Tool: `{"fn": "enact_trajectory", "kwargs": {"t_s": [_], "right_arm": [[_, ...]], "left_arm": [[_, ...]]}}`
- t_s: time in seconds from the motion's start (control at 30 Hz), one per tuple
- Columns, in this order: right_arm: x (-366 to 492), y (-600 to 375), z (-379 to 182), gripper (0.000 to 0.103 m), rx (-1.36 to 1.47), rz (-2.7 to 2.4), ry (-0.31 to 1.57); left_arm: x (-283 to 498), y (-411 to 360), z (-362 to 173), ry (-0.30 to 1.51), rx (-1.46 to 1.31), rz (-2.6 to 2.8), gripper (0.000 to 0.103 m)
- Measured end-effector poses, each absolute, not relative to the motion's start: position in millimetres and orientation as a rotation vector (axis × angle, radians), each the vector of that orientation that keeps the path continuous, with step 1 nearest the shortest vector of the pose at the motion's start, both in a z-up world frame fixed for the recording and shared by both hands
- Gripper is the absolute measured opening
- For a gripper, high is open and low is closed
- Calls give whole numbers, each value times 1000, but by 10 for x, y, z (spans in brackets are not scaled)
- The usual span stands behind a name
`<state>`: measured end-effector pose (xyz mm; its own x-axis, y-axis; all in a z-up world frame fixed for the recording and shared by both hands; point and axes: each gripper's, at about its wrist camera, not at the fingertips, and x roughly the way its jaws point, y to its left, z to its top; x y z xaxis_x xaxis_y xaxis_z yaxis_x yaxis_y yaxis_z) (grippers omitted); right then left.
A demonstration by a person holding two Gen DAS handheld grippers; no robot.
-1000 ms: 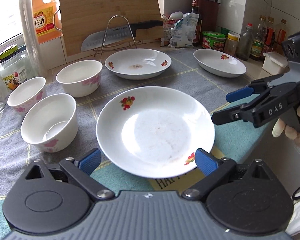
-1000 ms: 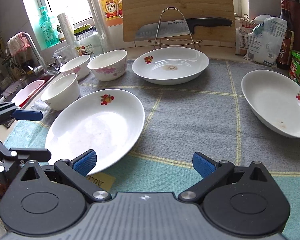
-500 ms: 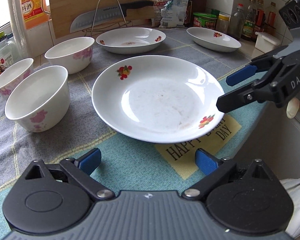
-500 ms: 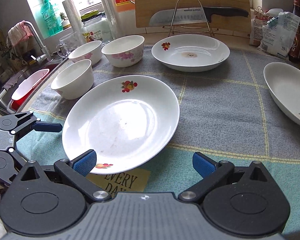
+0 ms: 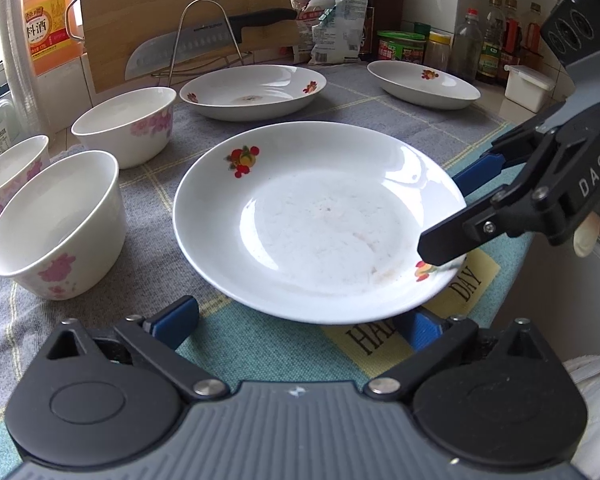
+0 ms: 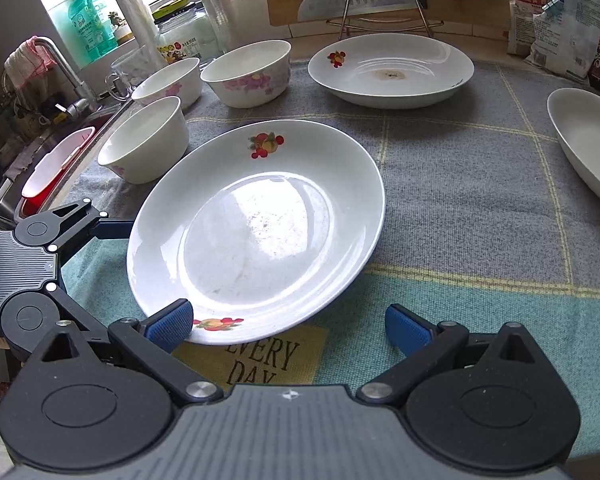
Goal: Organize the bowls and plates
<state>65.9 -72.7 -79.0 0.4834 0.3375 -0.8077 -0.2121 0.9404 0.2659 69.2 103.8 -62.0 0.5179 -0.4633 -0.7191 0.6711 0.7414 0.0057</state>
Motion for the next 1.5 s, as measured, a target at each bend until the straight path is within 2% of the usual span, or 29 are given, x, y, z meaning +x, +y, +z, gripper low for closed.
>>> {"fn": "enact_trajectory", "kwargs": {"t_s": [0.9, 1.5], "right_arm": [[1566, -740, -825, 103, 55, 574, 1137], [1797, -715, -816, 103, 39, 652, 1204]], "left_arm": [[737, 1042, -633, 748, 324, -748, 103], [836, 1045, -638, 716, 363, -873, 102]]}}
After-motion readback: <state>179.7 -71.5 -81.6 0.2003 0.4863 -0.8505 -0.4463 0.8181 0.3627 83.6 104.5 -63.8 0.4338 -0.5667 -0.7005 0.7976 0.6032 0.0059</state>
